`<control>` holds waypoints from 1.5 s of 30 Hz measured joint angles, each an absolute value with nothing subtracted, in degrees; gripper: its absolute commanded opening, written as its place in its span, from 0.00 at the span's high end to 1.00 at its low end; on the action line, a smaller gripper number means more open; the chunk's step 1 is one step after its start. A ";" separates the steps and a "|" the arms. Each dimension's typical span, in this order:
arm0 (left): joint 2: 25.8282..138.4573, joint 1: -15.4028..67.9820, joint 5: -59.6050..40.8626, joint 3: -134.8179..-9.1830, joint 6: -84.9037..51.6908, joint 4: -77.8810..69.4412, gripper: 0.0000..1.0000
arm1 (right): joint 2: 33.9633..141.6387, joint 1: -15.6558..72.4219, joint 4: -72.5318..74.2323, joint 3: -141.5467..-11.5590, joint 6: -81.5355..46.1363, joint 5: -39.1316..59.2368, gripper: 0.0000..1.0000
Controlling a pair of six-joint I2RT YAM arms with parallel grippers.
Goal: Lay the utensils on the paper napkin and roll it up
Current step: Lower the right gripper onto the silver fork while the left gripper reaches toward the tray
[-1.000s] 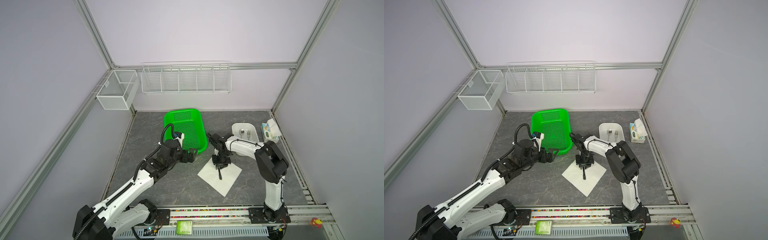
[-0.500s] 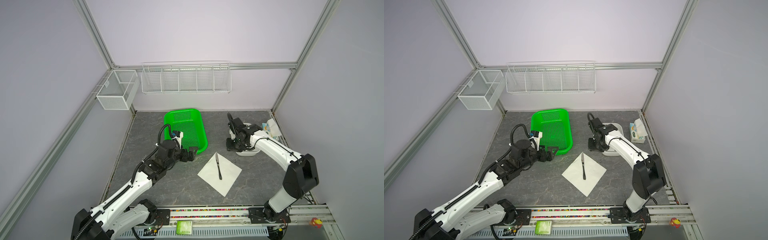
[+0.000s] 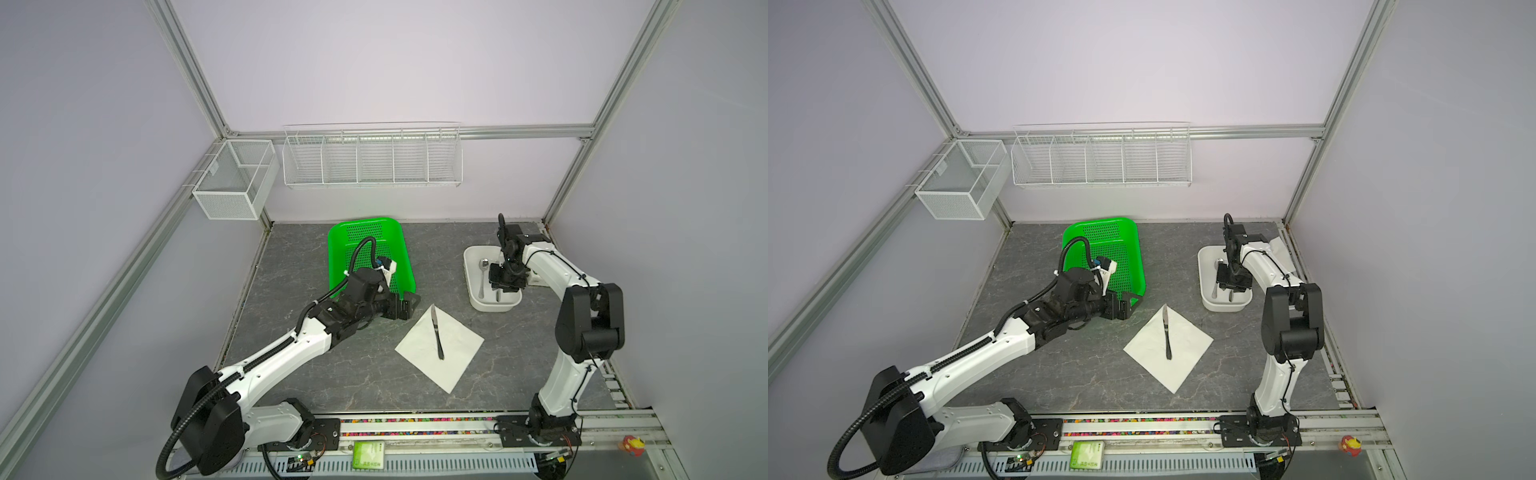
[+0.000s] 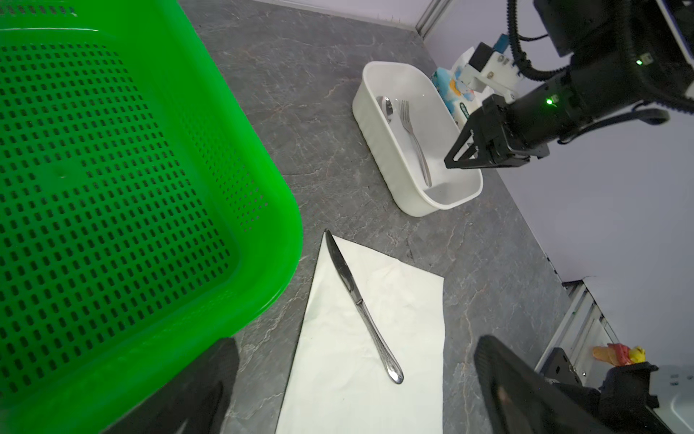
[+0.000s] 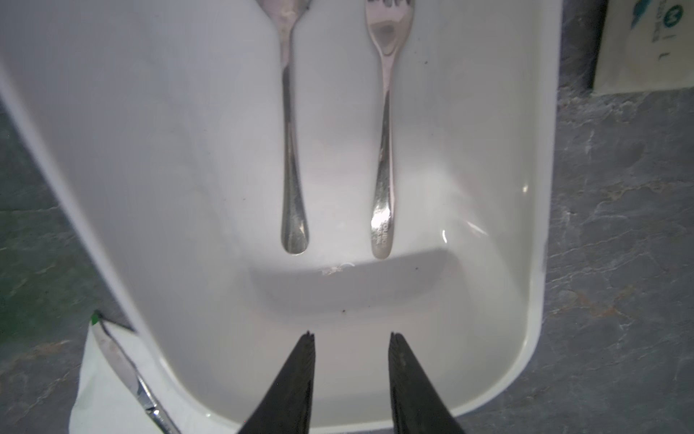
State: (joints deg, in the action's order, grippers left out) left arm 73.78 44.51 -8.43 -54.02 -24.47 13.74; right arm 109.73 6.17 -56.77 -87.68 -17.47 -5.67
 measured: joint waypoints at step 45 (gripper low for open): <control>108.53 54.06 -15.05 -86.48 -30.85 16.82 0.01 | 136.59 2.22 -69.65 -115.98 -9.82 -3.38 0.73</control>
State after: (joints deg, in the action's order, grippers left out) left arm 108.53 54.06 -15.05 -86.48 -30.85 16.82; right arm 136.59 2.22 -69.65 -115.98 -9.82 -3.38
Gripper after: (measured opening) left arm 0.991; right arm 0.279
